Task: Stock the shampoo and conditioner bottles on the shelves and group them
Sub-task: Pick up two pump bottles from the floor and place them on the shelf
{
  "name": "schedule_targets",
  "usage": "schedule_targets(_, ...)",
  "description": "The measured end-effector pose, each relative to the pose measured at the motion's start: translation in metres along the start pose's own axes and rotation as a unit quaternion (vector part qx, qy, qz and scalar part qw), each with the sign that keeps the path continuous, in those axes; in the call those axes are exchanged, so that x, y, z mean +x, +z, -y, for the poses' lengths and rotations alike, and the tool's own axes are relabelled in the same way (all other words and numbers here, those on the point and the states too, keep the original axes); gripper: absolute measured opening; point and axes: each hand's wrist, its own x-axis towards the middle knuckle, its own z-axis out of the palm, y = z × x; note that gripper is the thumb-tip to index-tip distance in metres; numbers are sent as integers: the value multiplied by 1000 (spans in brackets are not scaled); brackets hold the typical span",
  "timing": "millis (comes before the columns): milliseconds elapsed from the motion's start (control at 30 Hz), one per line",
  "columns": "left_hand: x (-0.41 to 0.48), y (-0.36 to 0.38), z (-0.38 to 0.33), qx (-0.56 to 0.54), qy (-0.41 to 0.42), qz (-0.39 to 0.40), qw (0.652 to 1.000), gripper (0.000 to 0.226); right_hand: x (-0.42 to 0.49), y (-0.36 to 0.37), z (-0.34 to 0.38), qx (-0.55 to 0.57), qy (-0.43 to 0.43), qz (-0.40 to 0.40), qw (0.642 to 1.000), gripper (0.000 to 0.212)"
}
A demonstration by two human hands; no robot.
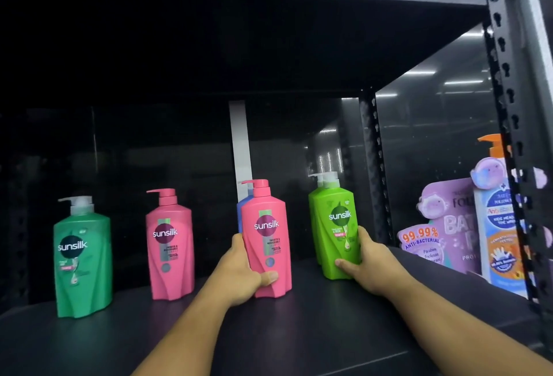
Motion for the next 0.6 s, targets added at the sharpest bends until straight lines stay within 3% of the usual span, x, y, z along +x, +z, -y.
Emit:
schedule_targets(433,-4,-2,1,17,-29,-2,999,67,-10,-9,13,-131,72,-22,989,46)
schedule_targets(600,-17,-5,1,71,-59,49,995,68,-24,-14,31,-266,37,-42,962,49)
